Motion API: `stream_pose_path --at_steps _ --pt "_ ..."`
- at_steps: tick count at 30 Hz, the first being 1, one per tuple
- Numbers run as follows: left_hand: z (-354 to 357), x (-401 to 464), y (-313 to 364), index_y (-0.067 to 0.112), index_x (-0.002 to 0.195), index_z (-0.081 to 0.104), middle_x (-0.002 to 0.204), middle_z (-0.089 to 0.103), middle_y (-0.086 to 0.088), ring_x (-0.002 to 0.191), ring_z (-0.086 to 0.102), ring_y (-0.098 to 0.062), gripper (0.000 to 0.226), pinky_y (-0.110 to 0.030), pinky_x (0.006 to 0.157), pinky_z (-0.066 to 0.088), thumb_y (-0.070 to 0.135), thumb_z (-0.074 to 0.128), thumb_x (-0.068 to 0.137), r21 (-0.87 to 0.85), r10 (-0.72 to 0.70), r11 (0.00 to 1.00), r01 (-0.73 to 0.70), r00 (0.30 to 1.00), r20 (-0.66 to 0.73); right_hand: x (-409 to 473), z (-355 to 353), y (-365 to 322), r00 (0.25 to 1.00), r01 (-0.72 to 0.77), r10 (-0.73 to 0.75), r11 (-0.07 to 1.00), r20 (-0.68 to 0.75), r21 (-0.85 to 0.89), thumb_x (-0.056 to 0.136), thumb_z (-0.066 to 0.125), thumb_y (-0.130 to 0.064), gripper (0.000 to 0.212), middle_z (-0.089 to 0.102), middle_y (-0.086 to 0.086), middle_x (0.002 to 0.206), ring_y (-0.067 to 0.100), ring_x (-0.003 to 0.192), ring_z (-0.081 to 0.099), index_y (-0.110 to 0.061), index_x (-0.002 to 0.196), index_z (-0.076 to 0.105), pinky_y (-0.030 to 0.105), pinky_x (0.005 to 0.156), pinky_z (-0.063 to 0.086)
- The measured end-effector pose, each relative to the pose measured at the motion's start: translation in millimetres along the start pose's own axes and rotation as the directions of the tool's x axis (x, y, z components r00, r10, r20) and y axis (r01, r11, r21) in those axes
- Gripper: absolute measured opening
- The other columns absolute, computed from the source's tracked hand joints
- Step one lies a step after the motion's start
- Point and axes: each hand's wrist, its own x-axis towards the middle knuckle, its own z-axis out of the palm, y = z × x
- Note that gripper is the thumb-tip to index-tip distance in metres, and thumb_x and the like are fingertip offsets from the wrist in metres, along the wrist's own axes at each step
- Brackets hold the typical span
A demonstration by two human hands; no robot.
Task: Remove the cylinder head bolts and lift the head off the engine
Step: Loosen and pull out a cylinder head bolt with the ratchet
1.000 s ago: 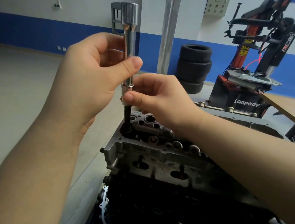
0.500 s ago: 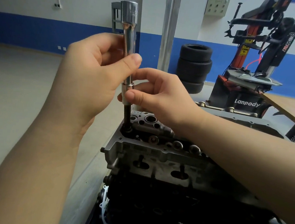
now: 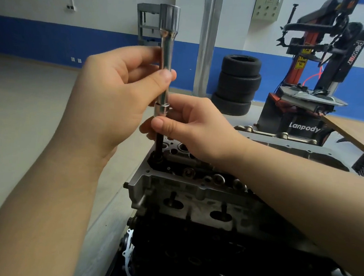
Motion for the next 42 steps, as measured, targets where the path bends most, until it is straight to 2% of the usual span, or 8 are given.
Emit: stream_pose_path --at_steps 11,18,24,28,32,36,39,42 --pt "1 0 -2 0.04 0.115 0.071 0.097 0.075 0.024 0.097 0.073 -0.001 0.03 -0.022 0.084 0.061 0.046 0.083 0.089 0.128 0.024 0.992 -0.018 0.999 -0.046 1 -3 3 0.999 -0.03 0.025 0.992 -0.047 -0.123 0.09 0.082 -0.023 0.025 0.073 0.006 0.087 0.015 0.079 0.07 -0.005 0.102 0.069 0.039 0.078 0.06" --pt "-3 1 -3 0.038 0.12 0.071 0.104 0.08 0.022 0.1 0.077 -0.001 0.025 -0.021 0.084 0.062 0.023 0.074 0.1 0.053 -0.009 0.999 0.008 1.0 0.013 0 -3 6 0.999 -0.035 0.035 0.999 0.001 -0.041 0.101 0.068 -0.021 0.024 0.078 0.008 0.106 0.023 0.105 0.075 -0.005 0.119 0.071 0.052 0.105 0.054" --pt "-2 0 -1 0.047 0.104 0.066 0.096 0.075 0.025 0.093 0.073 0.0 0.027 -0.015 0.074 0.059 0.052 0.083 0.084 0.131 0.003 0.991 0.001 1.0 -0.028 5 -1 10 0.986 0.019 -0.036 0.994 -0.163 -0.105 0.087 0.083 -0.038 0.031 0.077 0.006 0.084 0.02 0.077 0.07 -0.01 0.094 0.072 0.053 0.078 0.061" --pt "0 0 -2 0.041 0.112 0.07 0.1 0.08 0.022 0.098 0.076 -0.002 0.013 -0.018 0.084 0.06 0.031 0.069 0.103 0.009 0.002 1.0 -0.002 1.0 0.007 2 -3 10 0.995 0.034 -0.039 0.998 -0.09 -0.061 0.1 0.067 -0.028 0.022 0.076 -0.004 0.088 0.009 0.084 0.072 -0.007 0.104 0.074 0.026 0.079 0.056" --pt "-2 1 -4 0.041 0.115 0.068 0.099 0.079 0.023 0.095 0.076 0.001 0.02 -0.015 0.08 0.059 0.026 0.071 0.102 0.06 0.015 0.998 -0.015 1.0 0.003 1 -2 7 0.999 0.014 -0.014 1.0 -0.05 0.001 0.099 0.068 -0.027 0.028 0.077 0.007 0.101 0.024 0.103 0.075 -0.005 0.116 0.072 0.045 0.1 0.057" --pt "-1 0 -2 0.05 0.104 0.064 0.095 0.072 0.027 0.093 0.071 0.004 0.024 -0.008 0.075 0.055 0.044 0.083 0.09 0.123 0.035 0.992 -0.031 0.999 -0.034 1 1 5 0.993 0.025 -0.038 0.993 -0.113 -0.114 0.088 0.085 -0.029 0.032 0.077 0.003 0.09 0.02 0.083 0.075 -0.007 0.106 0.07 0.043 0.081 0.063" --pt "0 -1 0 0.049 0.105 0.067 0.098 0.075 0.024 0.097 0.072 0.001 0.016 -0.013 0.08 0.058 0.047 0.078 0.094 0.068 0.022 0.997 -0.021 1.0 -0.012 2 -1 4 0.992 0.048 -0.059 0.993 -0.108 -0.108 0.091 0.081 -0.023 0.028 0.078 0.01 0.095 0.027 0.091 0.076 -0.003 0.107 0.07 0.053 0.09 0.061" --pt "1 -1 1 0.04 0.115 0.069 0.101 0.08 0.018 0.101 0.076 -0.005 0.014 -0.02 0.084 0.061 0.034 0.066 0.103 -0.042 -0.006 0.999 0.007 1.0 0.028 0 -4 7 0.997 0.06 -0.064 0.996 -0.053 -0.071 0.1 0.069 -0.013 0.024 0.079 0.011 0.103 0.021 0.1 0.076 0.001 0.12 0.07 0.039 0.095 0.06"
